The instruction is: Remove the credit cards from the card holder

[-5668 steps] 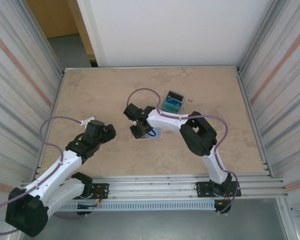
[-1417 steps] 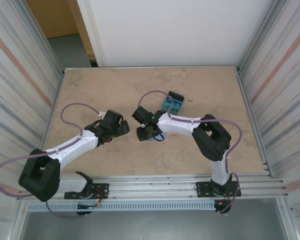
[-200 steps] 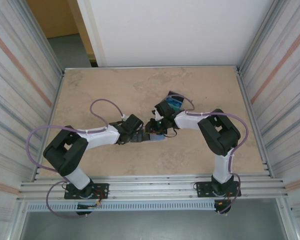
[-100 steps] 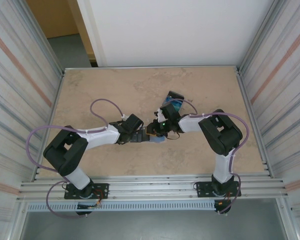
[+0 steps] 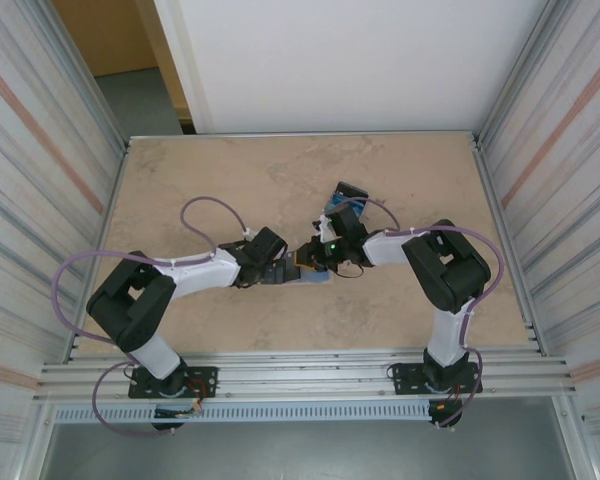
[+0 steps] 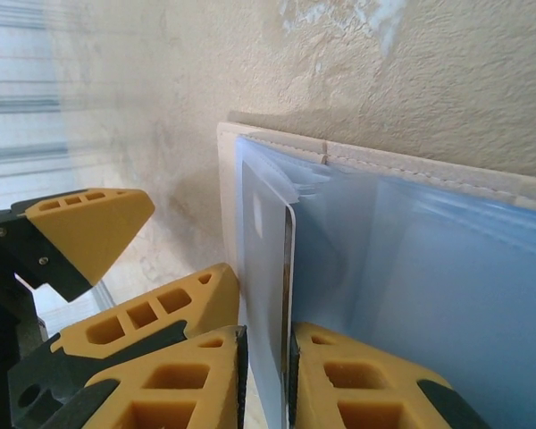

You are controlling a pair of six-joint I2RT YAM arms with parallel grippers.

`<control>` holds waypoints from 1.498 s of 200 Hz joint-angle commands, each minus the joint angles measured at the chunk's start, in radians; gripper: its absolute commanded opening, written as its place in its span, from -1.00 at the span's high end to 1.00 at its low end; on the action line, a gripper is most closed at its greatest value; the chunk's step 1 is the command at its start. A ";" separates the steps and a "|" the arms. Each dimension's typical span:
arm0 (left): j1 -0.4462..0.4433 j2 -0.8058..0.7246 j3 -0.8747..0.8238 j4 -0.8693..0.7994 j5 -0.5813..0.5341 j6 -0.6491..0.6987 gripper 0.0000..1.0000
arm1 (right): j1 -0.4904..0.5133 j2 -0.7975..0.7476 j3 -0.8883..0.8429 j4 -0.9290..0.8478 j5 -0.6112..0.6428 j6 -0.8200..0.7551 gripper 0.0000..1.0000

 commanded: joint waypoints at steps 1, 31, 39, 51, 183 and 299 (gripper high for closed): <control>-0.003 0.018 0.024 -0.027 -0.026 0.006 -0.97 | -0.009 -0.027 -0.018 0.052 -0.045 0.036 0.59; -0.003 0.023 0.028 -0.030 -0.026 0.005 -0.97 | -0.023 -0.025 -0.035 0.093 -0.060 0.059 0.62; -0.003 0.024 0.029 -0.031 -0.026 0.005 -0.97 | -0.026 -0.024 -0.041 0.106 -0.066 0.067 0.62; -0.003 0.024 0.029 -0.031 -0.026 0.004 -0.97 | -0.030 -0.021 -0.049 0.125 -0.074 0.078 0.63; -0.003 0.039 0.040 -0.046 -0.029 -0.001 -0.97 | -0.056 0.016 -0.097 0.273 -0.119 0.155 0.76; -0.003 0.042 0.047 -0.058 -0.028 -0.007 -0.97 | -0.100 0.012 -0.151 0.307 -0.121 0.160 0.78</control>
